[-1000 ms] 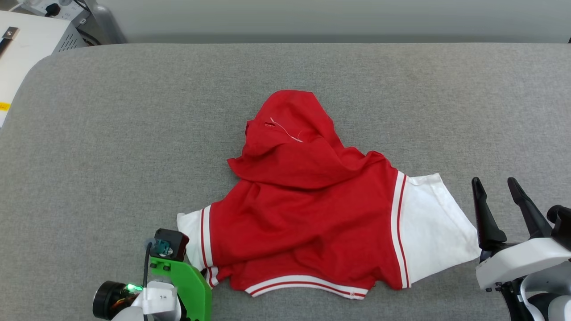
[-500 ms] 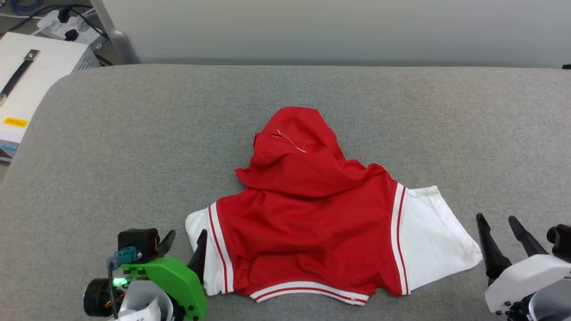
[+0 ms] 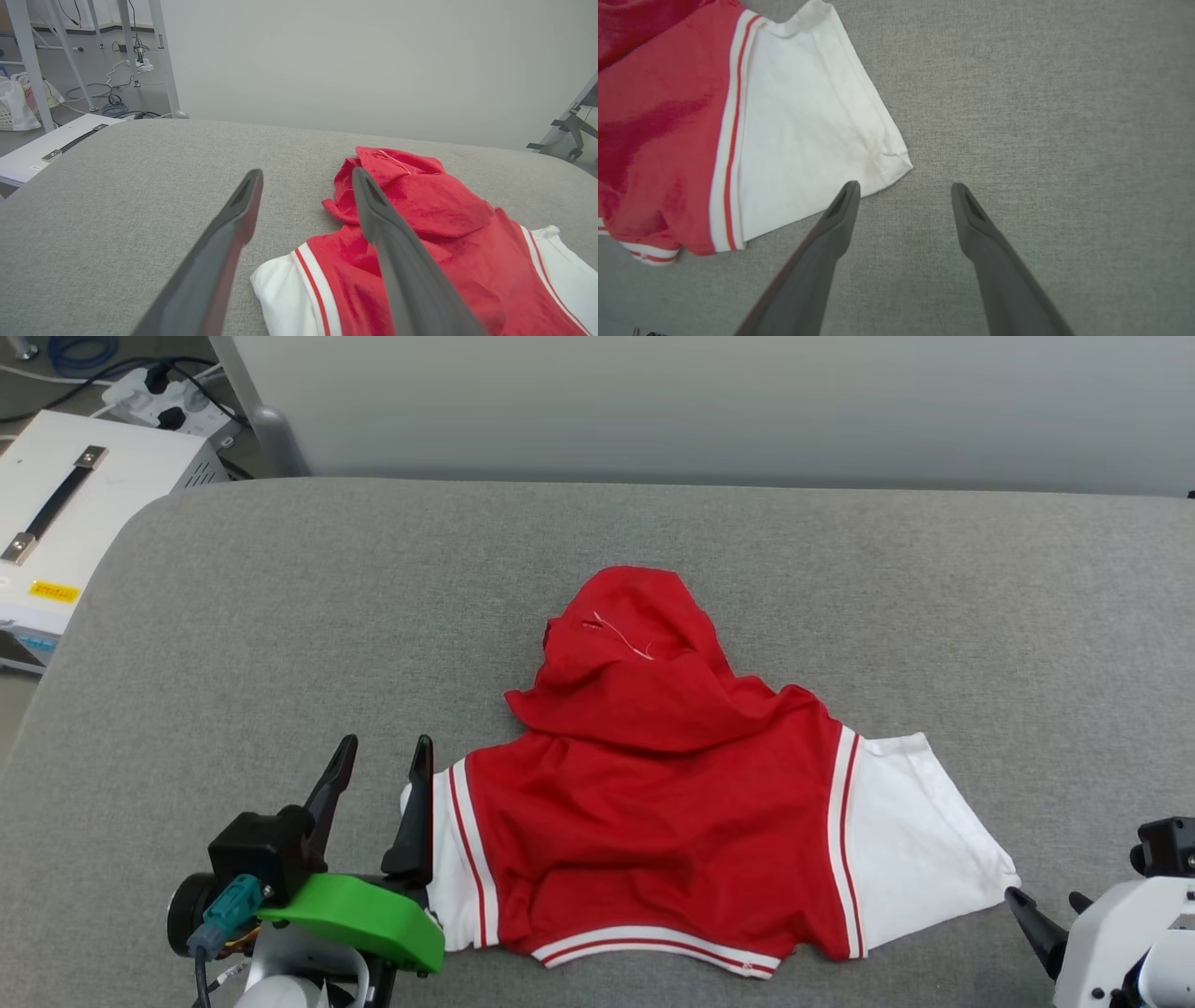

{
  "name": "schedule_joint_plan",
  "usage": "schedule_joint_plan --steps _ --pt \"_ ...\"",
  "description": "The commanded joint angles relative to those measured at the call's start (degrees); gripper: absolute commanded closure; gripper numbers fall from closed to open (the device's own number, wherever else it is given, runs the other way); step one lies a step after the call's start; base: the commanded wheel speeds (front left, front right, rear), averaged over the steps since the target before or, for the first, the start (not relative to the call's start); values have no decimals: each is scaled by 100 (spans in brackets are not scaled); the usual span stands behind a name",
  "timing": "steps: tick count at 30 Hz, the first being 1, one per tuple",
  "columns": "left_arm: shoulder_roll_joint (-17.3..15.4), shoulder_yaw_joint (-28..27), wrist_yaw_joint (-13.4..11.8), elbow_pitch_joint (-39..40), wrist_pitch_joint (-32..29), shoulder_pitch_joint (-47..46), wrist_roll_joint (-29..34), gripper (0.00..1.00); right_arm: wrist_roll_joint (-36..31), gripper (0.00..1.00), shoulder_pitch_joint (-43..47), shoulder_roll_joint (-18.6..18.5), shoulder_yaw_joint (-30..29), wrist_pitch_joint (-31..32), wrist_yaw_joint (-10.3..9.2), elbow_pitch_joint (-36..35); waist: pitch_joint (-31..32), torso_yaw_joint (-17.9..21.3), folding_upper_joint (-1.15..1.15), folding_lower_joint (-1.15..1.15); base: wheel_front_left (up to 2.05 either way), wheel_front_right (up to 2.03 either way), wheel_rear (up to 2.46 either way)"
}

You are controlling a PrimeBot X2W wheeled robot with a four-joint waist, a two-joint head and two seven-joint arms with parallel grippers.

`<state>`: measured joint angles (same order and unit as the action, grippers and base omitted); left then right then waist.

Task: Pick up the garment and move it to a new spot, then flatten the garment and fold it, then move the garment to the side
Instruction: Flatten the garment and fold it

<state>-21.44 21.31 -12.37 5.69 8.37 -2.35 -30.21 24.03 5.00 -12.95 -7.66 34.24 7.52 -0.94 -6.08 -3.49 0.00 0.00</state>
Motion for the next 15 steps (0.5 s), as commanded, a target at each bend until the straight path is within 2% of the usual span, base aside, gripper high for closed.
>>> schedule_joint_plan --steps 1,9,15 --pt "27 3 -32 66 55 -16 60 0 45 0 -187 -104 74 97 -3 78 -109 -96 0 0 0 0 0" --pt "74 52 -87 209 72 -142 120 0 180 0 -663 -508 646 685 -3 656 -390 -315 0 0 0 0 0" --pt "110 39 -81 106 100 -164 46 0 241 0 -751 -544 1062 1022 -3 1032 -491 -378 0 0 0 0 0"
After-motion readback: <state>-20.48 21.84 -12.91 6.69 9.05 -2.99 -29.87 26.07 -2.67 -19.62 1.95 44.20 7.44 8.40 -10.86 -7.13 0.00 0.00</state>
